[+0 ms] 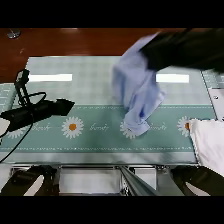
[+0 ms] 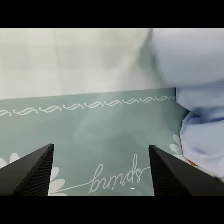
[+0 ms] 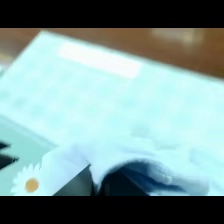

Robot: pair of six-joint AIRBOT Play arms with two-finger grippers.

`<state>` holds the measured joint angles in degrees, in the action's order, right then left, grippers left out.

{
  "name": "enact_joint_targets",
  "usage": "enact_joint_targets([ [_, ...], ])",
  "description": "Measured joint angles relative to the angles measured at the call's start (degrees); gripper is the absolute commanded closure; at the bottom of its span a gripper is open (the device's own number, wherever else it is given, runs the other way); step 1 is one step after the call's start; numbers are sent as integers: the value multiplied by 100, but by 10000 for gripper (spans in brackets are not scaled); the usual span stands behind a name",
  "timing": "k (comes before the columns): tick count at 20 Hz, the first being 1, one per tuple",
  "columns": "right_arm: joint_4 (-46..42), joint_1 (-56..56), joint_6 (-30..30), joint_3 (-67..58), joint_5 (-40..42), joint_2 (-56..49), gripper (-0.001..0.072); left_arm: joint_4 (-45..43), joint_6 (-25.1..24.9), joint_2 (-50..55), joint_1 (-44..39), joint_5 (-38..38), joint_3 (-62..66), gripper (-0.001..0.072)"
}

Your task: Fold the shirts.

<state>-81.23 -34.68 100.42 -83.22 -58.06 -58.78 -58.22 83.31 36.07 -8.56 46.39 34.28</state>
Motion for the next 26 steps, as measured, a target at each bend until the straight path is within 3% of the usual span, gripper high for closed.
enact_joint_targets([
  [5, 409, -584, 605, 1010, 686, -1281, 674, -201, 24, 9, 7, -59, 4, 7],
  [6, 732, -614, 592, 1075, 787, -1523, 444, -240, 83, 31, 11, 26, 4, 7],
  [7, 1091, -610, 540, 1115, 809, -1735, 65, -247, 120, 59, 11, 83, 4, 6],
  [11, 2162, 138, -144, 931, 109, -2083, 85, 175, 66, 262, 17, 658, 11, 6],
  [16, 1698, 2367, -466, 807, -837, -1294, 86, 398, -219, 688, 129, 1394, 11, 7],
  [21, 1062, 4522, -643, 2299, -1237, -192, 98, 544, -573, 1591, 48, 1965, -170, 5],
  [26, 1456, 5278, -940, 3873, -868, 352, 98, 988, -901, 2365, -734, 1639, -323, 7],
])
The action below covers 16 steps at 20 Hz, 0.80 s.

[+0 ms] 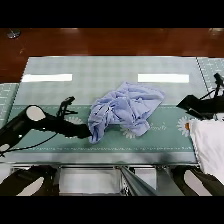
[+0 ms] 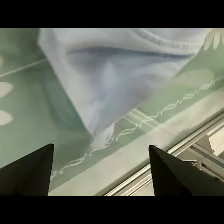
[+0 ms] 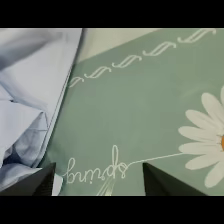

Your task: Fold the shirts.

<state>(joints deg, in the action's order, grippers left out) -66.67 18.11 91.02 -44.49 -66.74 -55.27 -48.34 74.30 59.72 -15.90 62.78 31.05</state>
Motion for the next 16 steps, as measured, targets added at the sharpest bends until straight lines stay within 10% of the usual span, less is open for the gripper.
enact_joint_targets([
  [1, 83, 46, -24, 149, 92, 2, 97, 90, -28, 142, -160, -175, -13, 23],
  [3, 240, 98, -87, 343, 262, -83, 97, 275, -55, 378, -367, -496, -17, 685],
  [16, 1169, -1064, -101, -457, 1226, -2472, 97, 551, -448, 739, -85, -573, 358, 686],
])
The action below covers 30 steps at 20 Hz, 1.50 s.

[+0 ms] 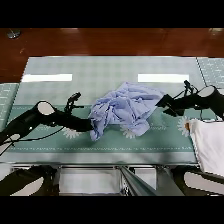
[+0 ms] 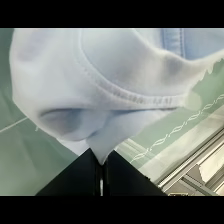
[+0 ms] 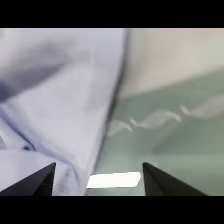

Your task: Fold the shirts.

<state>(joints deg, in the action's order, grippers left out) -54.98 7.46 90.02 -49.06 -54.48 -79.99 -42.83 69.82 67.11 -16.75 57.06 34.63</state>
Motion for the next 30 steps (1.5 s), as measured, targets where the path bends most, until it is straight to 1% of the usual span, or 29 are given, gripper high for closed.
enact_joint_targets([
  [2, 258, -184, 31, -398, -26, -444, 98, 2, -4, 0, 15, -2, 7, 686],
  [3, 315, -273, 48, -614, -81, -660, 119, 2, -4, 0, 20, 0, 13, 686],
  [4, 354, -345, 66, -824, -111, -855, 240, 7, -7, 0, 22, -4, 13, 686],
  [5, 385, -417, 72, -1049, -120, -1056, 503, 15, -13, 0, 26, -9, 15, 686],
  [6, 343, -470, 96, -1246, -166, -1222, 689, 31, -20, 0, 35, -28, 20, 686],
  [9, 326, -577, 57, -1908, -348, -1521, 693, 24, -20, 2, 264, -234, 118, 686],
  [12, -214, -601, 133, -2966, -876, -1517, 694, 11, -17, -44, 979, -302, 566, 686],
  [16, -1036, -588, 306, -4894, -1329, -1001, 694, 330, -2, -317, 2063, -105, 1875, 686],
  [20, -1504, -577, 365, -6308, -1456, -146, 694, 564, 173, -697, 2750, -22, 3517, 686],
  [25, -1805, -577, 243, -6802, -1659, 1364, 694, 675, 260, -1419, 3440, -26, 5233, 686],
  [28, -2011, -577, 146, -6878, -1939, 2256, 694, 621, 264, -2011, 4041, -13, 5744, 686],
  [30, -2262, -577, 122, -6894, -2197, 2780, 694, 372, 286, -2389, 4400, 87, 5886, 685],
])
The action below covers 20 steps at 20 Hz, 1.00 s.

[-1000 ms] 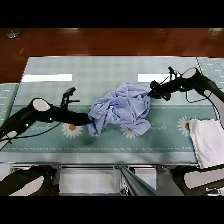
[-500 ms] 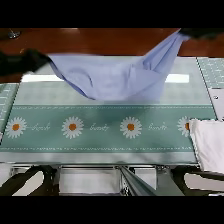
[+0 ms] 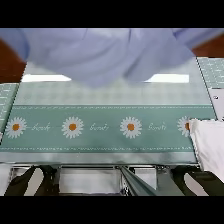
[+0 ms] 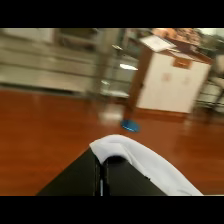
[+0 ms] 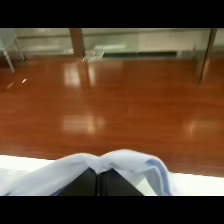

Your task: Fold the shirts.

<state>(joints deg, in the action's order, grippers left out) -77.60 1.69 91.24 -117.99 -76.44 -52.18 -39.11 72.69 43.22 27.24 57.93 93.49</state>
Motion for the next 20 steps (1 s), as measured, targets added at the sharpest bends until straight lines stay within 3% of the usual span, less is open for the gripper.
enact_joint_targets([
  [6, -669, 0, 146, 820, -791, 1331, 694, -1032, 192, -949, 278, 649, -424, 686],
  [11, -243, 0, 356, 2959, -1023, 2065, 693, -1132, 278, -1475, -129, 962, -2415, 686],
  [16, -122, 0, 560, 5659, -48, 2140, 693, -1014, 302, -1499, -634, 649, -5045, 686],
  [20, -496, 2, 903, 6662, 1182, 1215, 693, -920, 310, -881, -973, -188, -6218, 685],
])
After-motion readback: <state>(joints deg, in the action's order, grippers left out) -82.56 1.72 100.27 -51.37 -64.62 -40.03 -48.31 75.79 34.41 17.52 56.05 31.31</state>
